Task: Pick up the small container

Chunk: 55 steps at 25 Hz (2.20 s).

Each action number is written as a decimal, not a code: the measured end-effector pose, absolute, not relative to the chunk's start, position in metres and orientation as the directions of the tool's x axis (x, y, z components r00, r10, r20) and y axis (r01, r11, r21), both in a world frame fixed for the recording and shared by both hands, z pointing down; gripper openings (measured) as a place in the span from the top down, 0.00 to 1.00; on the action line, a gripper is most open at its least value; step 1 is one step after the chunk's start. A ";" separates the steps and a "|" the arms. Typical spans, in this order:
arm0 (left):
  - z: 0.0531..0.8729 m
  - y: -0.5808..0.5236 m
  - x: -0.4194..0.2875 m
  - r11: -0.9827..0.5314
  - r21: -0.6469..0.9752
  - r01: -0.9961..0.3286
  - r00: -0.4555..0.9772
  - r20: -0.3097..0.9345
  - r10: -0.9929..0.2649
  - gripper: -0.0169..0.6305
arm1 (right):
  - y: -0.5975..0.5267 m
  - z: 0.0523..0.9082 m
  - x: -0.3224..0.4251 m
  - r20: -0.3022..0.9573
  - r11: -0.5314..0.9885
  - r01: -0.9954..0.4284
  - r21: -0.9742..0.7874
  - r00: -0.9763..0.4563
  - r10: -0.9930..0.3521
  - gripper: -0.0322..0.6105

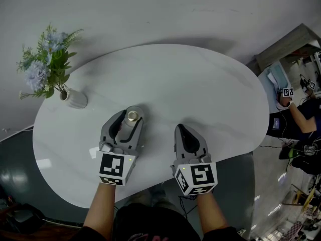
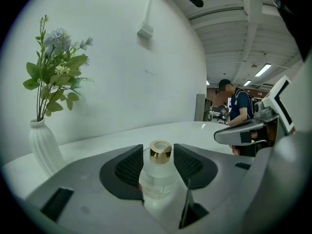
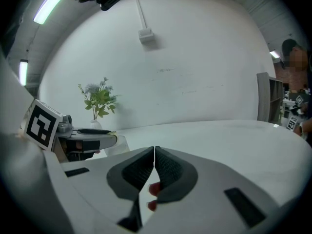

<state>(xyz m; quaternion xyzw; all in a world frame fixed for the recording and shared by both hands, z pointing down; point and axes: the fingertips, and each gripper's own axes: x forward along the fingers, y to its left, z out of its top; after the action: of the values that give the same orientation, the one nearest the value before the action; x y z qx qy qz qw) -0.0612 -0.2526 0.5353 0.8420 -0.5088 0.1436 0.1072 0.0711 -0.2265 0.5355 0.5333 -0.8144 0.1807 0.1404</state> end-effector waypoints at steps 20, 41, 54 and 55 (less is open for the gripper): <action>0.535 -0.253 -0.059 -0.457 0.014 -0.889 0.434 0.345 -0.832 0.77 | -0.219 0.536 0.069 0.426 0.369 -0.919 -0.140 -0.392 -0.815 0.84; 0.532 -0.251 -0.065 -0.449 -0.001 -0.893 0.420 0.352 -0.836 0.77 | -0.215 0.524 0.073 0.417 0.363 -0.924 -0.124 -0.380 -0.825 0.84; 0.516 -0.242 -0.074 -0.438 -0.009 -0.899 0.408 0.348 -0.844 0.77 | -0.208 0.510 0.072 0.399 0.365 -0.925 -0.102 -0.374 -0.837 0.84; 0.514 -0.240 -0.074 -0.437 -0.008 -0.899 0.408 0.346 -0.845 0.77 | -0.207 0.508 0.072 0.396 0.362 -0.926 -0.105 -0.373 -0.839 0.85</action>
<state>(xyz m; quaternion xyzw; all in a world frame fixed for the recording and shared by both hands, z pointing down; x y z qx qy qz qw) -0.0736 -0.2403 0.5135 0.8342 -0.5227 0.1511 0.0898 0.0723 -0.2074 0.5077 0.5426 -0.8135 0.1569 0.1389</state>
